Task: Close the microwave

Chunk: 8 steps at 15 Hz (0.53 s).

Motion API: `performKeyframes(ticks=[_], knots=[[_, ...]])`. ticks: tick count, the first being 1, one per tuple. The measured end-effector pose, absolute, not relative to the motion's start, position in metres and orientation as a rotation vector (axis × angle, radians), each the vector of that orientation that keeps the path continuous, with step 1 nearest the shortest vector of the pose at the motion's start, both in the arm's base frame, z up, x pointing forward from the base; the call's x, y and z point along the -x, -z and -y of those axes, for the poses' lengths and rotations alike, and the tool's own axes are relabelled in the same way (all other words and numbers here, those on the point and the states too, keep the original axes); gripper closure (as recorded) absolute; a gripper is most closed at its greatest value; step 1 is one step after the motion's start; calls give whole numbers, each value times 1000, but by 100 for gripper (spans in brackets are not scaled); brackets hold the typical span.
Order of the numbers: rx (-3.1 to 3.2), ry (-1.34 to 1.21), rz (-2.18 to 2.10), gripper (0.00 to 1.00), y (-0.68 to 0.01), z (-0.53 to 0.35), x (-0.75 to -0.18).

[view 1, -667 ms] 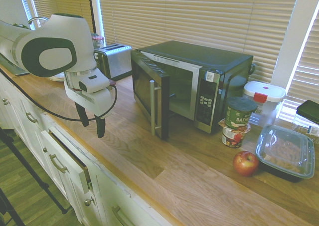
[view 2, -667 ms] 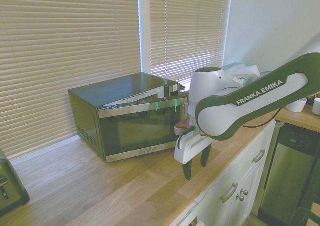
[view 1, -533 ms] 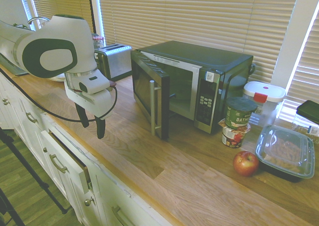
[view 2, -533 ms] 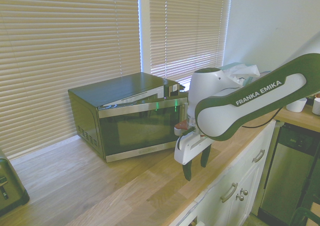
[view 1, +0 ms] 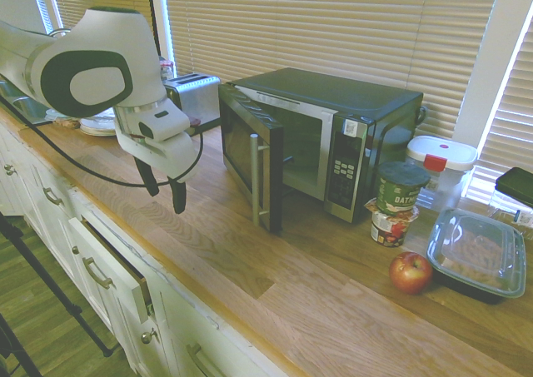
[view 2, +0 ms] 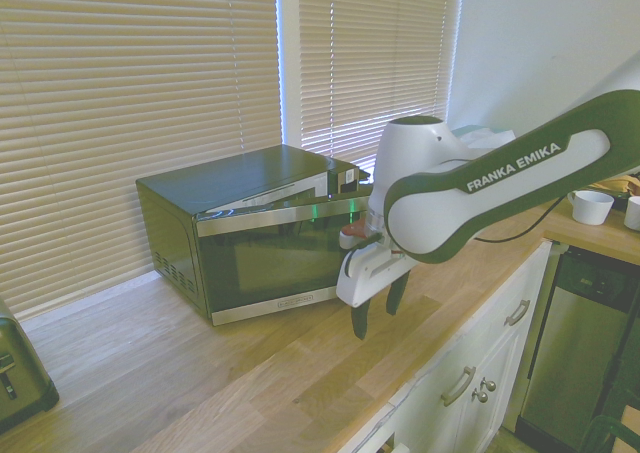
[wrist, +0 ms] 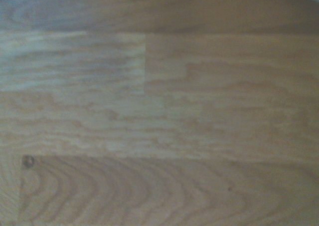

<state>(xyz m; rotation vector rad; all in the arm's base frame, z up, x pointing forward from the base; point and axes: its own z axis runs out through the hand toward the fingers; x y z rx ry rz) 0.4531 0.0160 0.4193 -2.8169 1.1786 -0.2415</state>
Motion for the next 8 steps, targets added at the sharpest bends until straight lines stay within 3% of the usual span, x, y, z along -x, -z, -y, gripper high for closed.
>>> performKeyframes(ticks=[8], knots=[[2782,329,-1089,0,-486,-15,-515]])
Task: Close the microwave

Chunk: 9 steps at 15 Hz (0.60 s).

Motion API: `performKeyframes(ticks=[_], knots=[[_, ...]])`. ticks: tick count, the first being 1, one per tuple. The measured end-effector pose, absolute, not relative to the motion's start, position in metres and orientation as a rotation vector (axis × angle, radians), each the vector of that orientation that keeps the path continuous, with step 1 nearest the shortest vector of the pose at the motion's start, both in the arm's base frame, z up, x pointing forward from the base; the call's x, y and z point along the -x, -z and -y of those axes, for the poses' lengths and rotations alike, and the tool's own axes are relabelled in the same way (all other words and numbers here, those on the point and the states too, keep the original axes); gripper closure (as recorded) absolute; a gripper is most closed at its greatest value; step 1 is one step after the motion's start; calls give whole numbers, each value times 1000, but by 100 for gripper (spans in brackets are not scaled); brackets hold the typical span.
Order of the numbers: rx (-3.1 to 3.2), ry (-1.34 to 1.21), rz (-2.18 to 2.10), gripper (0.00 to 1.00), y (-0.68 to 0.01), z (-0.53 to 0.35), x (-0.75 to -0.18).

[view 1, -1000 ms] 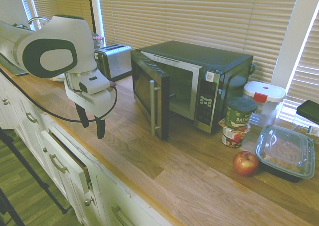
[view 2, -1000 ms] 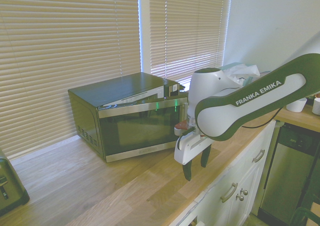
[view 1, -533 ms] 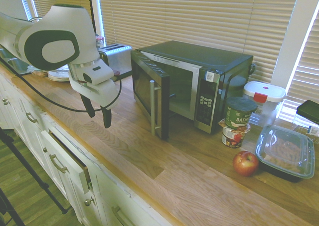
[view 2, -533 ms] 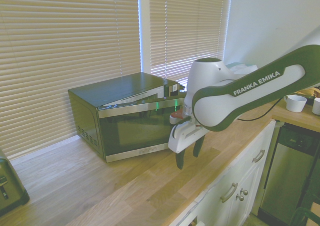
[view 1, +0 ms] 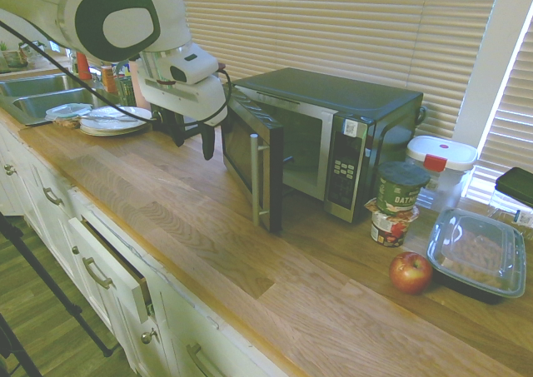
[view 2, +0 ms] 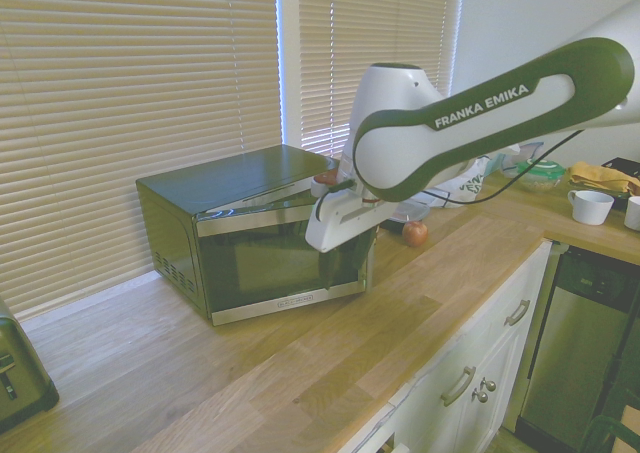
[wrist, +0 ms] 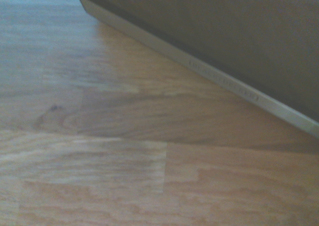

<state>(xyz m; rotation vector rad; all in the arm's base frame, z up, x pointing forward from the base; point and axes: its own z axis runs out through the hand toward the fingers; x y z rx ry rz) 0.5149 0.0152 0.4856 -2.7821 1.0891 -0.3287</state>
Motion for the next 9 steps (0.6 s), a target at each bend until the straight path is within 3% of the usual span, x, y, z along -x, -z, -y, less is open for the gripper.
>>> performKeyframes(ticks=[9], knots=[[2730,292,-1215,0,-506,41,-600]])
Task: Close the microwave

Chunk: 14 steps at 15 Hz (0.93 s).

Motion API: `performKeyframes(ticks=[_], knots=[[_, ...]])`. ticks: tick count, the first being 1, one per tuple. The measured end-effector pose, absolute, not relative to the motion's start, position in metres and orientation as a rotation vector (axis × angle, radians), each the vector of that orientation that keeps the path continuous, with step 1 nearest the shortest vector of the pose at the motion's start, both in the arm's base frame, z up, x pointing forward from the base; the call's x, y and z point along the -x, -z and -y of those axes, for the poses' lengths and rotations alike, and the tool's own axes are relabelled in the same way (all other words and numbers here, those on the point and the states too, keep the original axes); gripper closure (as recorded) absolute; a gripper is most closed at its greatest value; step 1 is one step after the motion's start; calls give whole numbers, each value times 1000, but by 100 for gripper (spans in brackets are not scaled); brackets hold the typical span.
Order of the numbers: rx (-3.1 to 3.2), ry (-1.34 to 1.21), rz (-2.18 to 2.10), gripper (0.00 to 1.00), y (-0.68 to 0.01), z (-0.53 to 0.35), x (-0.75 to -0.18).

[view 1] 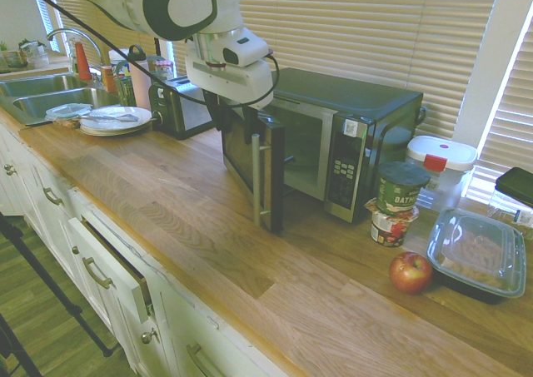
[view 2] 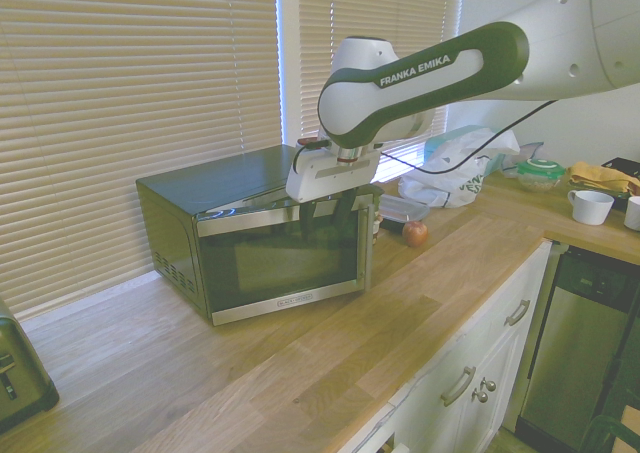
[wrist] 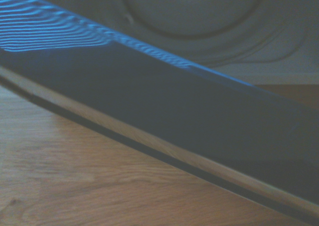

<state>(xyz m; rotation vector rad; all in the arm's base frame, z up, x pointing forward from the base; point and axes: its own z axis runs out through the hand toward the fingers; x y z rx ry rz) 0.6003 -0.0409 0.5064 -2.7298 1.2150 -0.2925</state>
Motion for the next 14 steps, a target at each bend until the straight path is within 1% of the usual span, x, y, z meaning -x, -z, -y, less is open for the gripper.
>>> performKeyframes(ticks=[8,14], knots=[[2709,284,-1218,0,-518,48,-674],[2695,220,-1228,0,-522,48,-695]])
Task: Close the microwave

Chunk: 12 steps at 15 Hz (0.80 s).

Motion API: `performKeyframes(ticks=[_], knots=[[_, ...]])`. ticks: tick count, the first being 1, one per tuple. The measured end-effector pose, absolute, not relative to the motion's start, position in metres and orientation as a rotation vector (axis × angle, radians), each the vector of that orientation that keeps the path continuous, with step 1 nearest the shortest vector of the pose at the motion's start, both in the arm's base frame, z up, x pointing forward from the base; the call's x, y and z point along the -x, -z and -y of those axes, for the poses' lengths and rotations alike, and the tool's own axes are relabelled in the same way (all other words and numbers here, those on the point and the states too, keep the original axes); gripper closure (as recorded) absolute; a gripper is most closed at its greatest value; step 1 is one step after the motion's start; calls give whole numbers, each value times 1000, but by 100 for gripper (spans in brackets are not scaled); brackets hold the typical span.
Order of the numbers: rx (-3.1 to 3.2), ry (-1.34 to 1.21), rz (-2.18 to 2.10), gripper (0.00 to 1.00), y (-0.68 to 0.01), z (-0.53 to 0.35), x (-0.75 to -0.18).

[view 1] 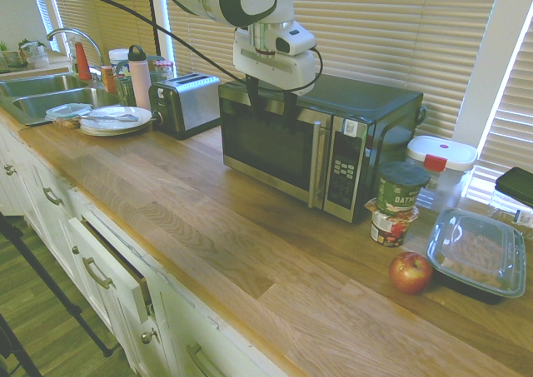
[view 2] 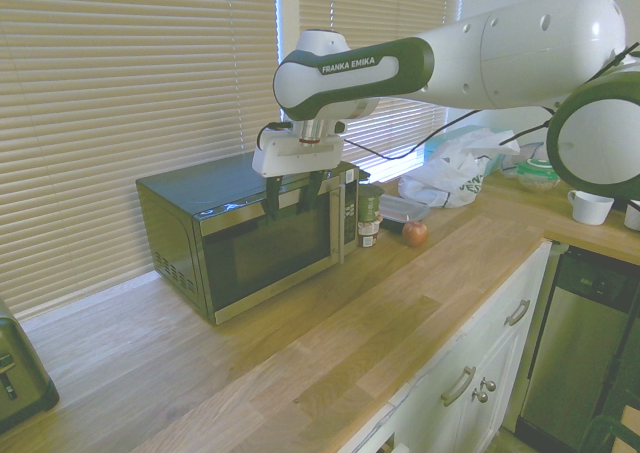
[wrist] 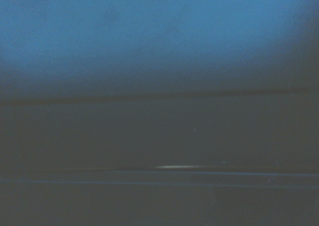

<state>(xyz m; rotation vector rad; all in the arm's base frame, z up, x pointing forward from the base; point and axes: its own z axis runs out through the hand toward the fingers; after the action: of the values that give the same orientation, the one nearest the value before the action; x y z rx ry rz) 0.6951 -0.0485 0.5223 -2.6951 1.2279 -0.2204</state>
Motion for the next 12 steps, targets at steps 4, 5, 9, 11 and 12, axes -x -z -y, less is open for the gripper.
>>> performKeyframes(ticks=[4,5,9,11,12], knots=[[2700,201,-1217,0,-522,49,-696],[2699,210,-1216,0,-519,48,-693],[2742,154,-1162,0,-504,39,-657],[2762,110,-1145,0,-495,39,-633],[2770,88,-1142,0,-487,39,-621]])
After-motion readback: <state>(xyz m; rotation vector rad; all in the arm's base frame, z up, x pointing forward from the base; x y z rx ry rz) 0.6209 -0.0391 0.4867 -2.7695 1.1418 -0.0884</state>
